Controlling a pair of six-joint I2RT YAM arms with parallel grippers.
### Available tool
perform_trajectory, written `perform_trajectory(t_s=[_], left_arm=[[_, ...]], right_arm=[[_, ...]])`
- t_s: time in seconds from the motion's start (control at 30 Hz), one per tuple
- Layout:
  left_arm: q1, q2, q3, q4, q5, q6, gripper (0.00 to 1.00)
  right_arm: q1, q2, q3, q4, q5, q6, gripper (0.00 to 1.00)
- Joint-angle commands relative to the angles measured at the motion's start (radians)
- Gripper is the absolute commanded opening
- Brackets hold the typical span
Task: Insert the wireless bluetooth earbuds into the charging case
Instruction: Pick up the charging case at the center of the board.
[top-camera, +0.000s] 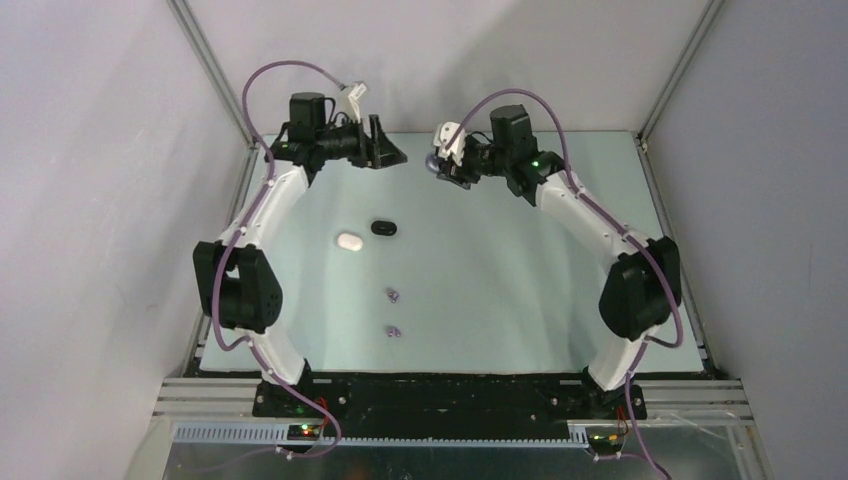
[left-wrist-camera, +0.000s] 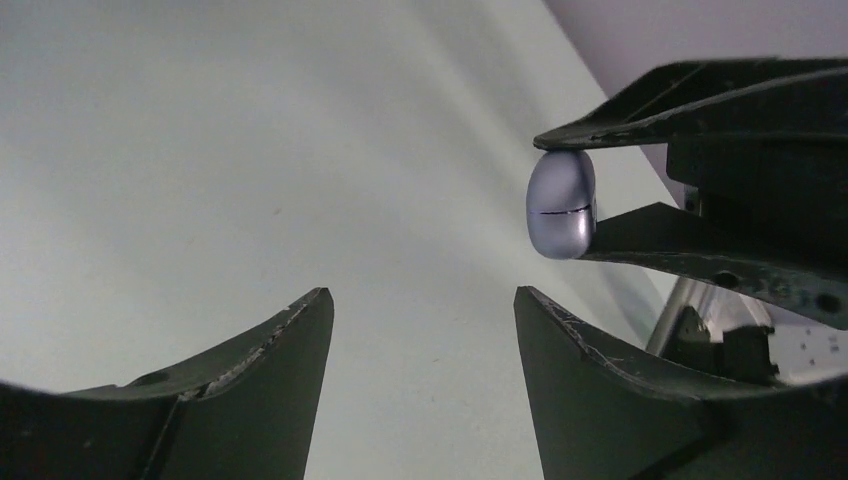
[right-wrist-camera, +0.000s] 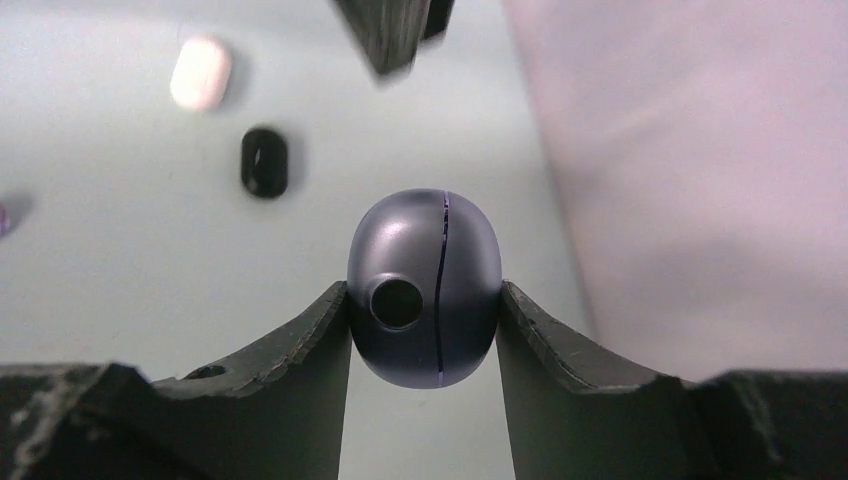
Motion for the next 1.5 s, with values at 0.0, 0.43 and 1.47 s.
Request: perform_trajectory(t_s=[0.0, 0.43, 1.47], left_arm=[[-0.050, -0.005, 0.068, -0.036, 0.133, 0.115, 0.71], [-0.080, 0.000, 0.059, 0.031, 0.180, 0.071, 0.62], [-0.084, -0.116, -0.100, 0.073, 0.298, 0.569, 0.00]], right_arm=[[0.035, -0.066, -0.088, 0.254, 0.009, 0.018, 0.37], [0.094, -0.088, -0.114, 0.359, 0.072, -0.006, 0.37], [-0.043, -0.065, 0.154, -0.136, -0.262, 0.274, 0.75]])
